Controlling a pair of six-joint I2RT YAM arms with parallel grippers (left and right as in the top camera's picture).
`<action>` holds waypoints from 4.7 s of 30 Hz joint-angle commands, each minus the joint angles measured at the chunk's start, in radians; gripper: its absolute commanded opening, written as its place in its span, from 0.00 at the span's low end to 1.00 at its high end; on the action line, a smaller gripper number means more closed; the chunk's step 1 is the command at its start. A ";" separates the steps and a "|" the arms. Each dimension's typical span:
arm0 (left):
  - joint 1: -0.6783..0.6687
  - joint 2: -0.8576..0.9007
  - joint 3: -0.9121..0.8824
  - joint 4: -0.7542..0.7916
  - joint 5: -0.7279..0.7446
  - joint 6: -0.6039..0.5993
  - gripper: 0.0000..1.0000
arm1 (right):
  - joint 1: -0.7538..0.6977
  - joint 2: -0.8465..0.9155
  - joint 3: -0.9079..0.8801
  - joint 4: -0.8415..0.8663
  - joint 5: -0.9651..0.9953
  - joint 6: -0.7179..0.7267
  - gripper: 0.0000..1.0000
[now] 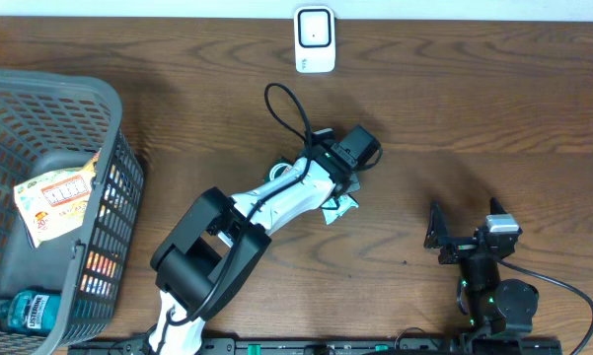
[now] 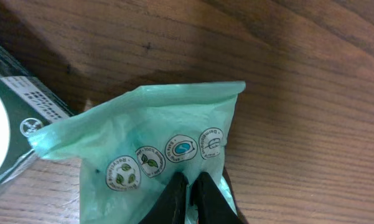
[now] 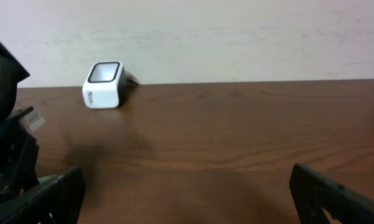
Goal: Scan the item barcode
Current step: 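Carry the pouch to the scanner and set it beside the box, then reach into the basket and grasp the yellow-white snack bag, then lift the snack bag and hold it under the scanner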
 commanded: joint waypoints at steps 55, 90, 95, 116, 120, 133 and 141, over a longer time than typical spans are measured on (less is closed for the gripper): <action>1.242 -0.295 -0.007 -0.456 -0.083 -0.325 0.98 | 0.007 -0.004 -0.002 -0.003 0.001 0.010 0.99; 1.342 -0.422 0.044 -0.494 -0.028 -0.124 0.07 | 0.007 -0.004 -0.002 -0.003 0.001 0.010 0.99; 1.385 -0.741 0.044 -0.482 0.085 -0.127 0.07 | 0.007 -0.004 -0.002 -0.002 0.001 0.010 0.99; 0.475 -0.971 0.043 -0.158 0.272 0.232 0.07 | 0.007 -0.004 -0.002 -0.003 0.001 0.010 0.99; 0.333 -0.797 0.043 -0.055 0.272 0.243 0.07 | 0.007 -0.004 -0.002 -0.003 0.001 0.010 0.99; 0.026 -0.180 0.043 0.372 0.272 0.212 0.08 | 0.007 -0.004 -0.002 -0.003 0.001 0.010 0.99; -0.008 -0.009 0.043 0.381 0.272 0.212 0.11 | 0.007 -0.004 -0.002 -0.003 0.001 0.010 0.99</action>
